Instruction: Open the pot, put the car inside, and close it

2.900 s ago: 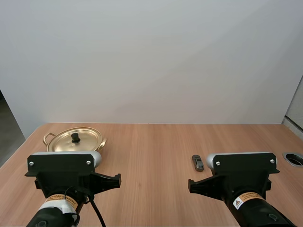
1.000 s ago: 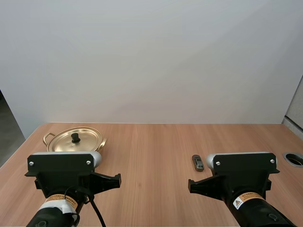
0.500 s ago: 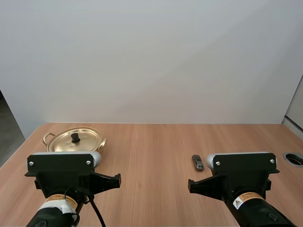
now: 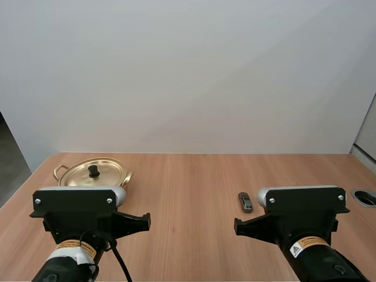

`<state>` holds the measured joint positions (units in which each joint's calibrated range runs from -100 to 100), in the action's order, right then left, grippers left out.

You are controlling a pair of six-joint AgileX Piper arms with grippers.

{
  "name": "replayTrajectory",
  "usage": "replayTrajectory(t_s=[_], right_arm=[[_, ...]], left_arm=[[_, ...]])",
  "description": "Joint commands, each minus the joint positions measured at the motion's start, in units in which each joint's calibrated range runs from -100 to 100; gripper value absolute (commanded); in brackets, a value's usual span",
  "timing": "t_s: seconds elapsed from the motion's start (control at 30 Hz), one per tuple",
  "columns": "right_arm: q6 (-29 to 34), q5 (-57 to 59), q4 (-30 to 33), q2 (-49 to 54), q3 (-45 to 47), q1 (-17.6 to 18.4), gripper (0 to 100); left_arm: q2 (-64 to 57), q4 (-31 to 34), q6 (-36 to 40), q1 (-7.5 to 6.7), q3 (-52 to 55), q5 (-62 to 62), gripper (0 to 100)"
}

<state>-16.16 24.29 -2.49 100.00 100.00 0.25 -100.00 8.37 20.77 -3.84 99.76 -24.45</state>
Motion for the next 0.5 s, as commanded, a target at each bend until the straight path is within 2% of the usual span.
replayTrajectory(t_s=[0.0, 0.07, 0.1, 0.17, 0.27, 0.33, 0.47], right_arm=[[0.0, -17.3, 24.0, 0.0, 0.0, 0.0, 0], [0.0, -23.6, 37.5, 0.0, 0.0, 0.0, 0], [0.0, -24.3, 41.1, 0.0, 0.0, 0.0, 0], [0.2, -24.9, 42.6, 0.0, -3.0, 0.0, 0], [0.5, -17.9, 39.4, 0.0, -9.3, 0.0, 0], [0.5, -8.2, 33.0, 0.0, -14.6, 0.0, 0], [0.5, 6.1, 19.9, 0.0, -23.5, 0.0, 0]], left_arm=[[0.0, 9.9, -6.2, -0.05, -2.7, 5.7, 0], [0.0, 18.1, -10.4, -0.05, -7.3, 6.0, 0], [0.0, 20.9, -10.6, -0.05, -10.0, 3.8, 0], [0.0, 21.7, -10.3, -0.05, -14.6, -1.6, 0], [0.0, 20.6, -8.8, 0.07, -19.8, -13.5, 0], [0.0, 20.6, -6.4, 0.48, -21.3, -20.5, 0], [0.0, 22.2, -1.8, 2.19, -21.3, -30.0, 0]])
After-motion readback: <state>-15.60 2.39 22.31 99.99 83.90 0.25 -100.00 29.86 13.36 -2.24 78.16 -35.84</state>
